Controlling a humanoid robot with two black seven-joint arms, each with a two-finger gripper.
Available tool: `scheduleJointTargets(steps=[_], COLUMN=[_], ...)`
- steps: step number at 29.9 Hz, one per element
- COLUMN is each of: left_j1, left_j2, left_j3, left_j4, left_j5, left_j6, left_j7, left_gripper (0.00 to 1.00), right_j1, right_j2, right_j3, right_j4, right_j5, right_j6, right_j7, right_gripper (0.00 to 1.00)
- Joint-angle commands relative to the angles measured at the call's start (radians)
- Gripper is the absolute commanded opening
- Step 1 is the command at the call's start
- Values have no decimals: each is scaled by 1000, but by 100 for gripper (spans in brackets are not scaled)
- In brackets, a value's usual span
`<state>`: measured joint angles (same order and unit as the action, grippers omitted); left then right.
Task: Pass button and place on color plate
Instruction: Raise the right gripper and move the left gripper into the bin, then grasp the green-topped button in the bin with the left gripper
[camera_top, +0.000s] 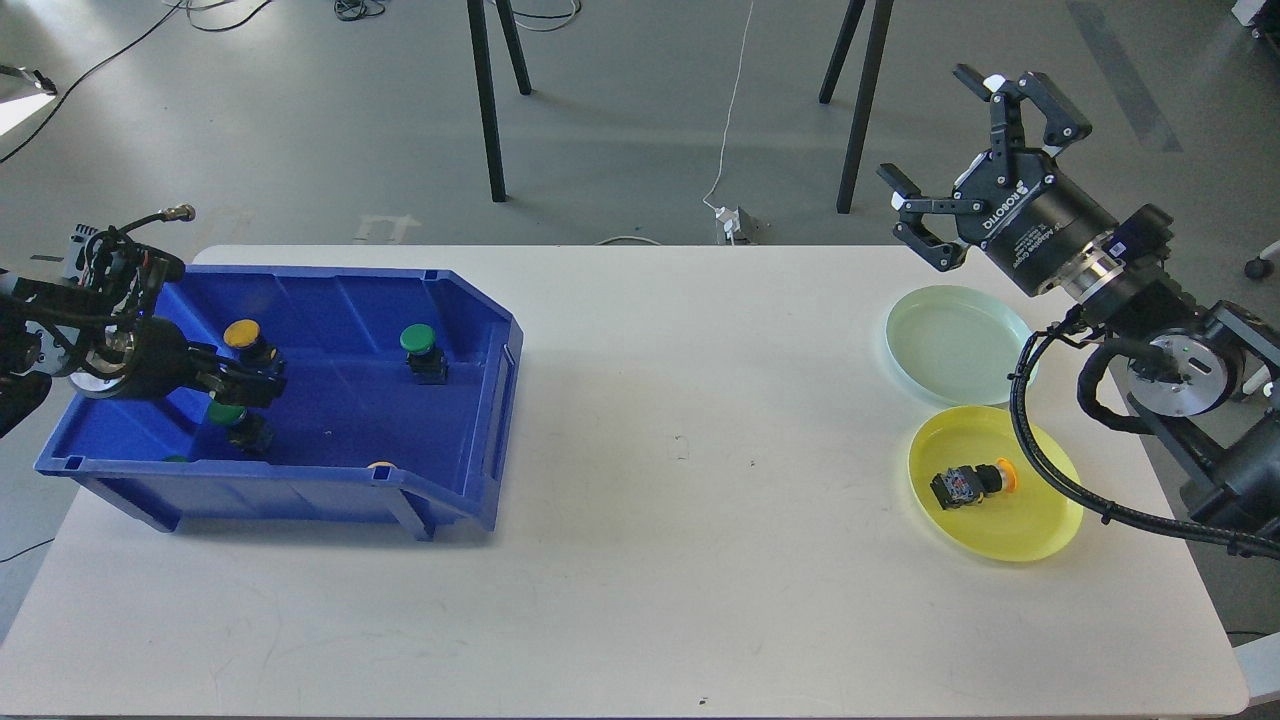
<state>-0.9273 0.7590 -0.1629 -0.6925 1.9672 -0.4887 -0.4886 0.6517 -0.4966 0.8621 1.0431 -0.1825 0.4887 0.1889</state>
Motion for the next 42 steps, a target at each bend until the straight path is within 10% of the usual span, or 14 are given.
scheduleJointTargets(steps=[1, 42], left_j1=[-5, 4], left_j2=[-3, -104], left_j3=[40, 63], left_j4=[5, 156], left_j5=[1, 7], left_j6=[0, 0], left_j7=[0, 0], left_gripper=[97, 97], right_j1=[-6, -38], right_j2=[-2, 7], right_j3=[0, 3], right_j4=[0, 6], right_j5=[0, 0], right_j6=[0, 0], right_j7=[0, 0], right_gripper=[99, 99])
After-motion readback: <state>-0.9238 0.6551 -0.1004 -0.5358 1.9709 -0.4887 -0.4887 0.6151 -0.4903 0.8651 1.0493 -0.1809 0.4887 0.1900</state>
